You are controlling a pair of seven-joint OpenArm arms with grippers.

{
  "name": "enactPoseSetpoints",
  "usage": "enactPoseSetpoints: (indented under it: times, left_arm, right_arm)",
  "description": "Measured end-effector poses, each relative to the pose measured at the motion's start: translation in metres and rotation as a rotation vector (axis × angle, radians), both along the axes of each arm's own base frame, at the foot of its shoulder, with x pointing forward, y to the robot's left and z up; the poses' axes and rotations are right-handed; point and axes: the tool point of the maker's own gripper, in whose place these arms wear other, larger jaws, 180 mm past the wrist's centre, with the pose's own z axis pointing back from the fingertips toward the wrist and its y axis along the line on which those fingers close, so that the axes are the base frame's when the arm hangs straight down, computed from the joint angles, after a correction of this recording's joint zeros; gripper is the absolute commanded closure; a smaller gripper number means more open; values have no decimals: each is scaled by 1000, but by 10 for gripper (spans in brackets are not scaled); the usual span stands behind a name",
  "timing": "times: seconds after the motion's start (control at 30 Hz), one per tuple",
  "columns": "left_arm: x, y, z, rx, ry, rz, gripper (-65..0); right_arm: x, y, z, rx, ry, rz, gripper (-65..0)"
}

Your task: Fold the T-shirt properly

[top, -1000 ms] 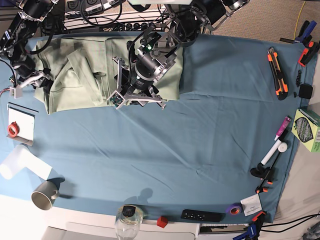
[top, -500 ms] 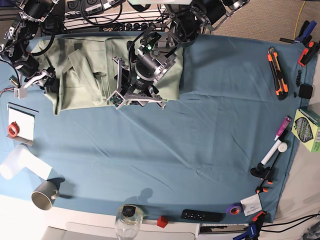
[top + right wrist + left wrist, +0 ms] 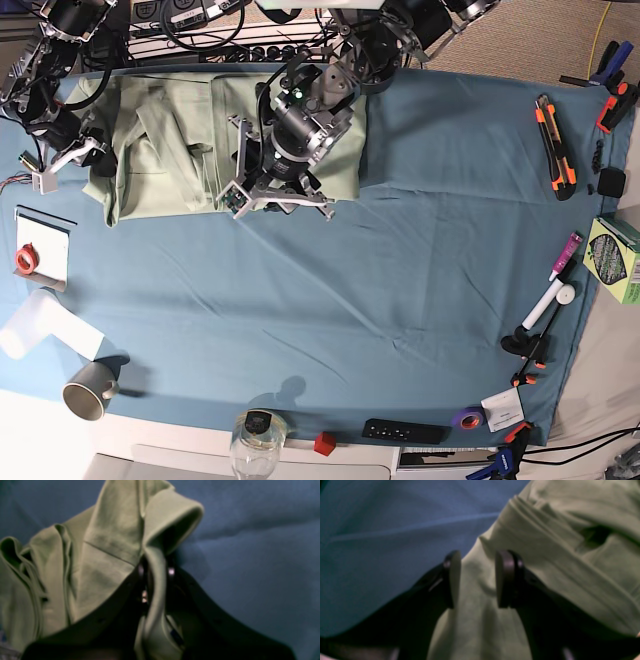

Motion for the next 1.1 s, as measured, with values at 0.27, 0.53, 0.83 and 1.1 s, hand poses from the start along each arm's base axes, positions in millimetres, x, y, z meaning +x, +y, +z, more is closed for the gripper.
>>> enactPoseSetpoints:
  times: [0.27,0.53,0.83,1.1]
  left_arm:
    - [3,28,-17,75,28,38,-241]
    - [12,62,-23,78,79,156,-236]
    - [25,135,-33,120,97,252,-230]
    - [44,210,-27,158,75,387,-230]
  right_arm:
    - [12,40,36,-38,-84,126,0]
    - [11,90,82,-199,-229,196,0]
    - [2,158,107,-127,-363,236,0]
    - [7,242,98,-21,-379,380,0]
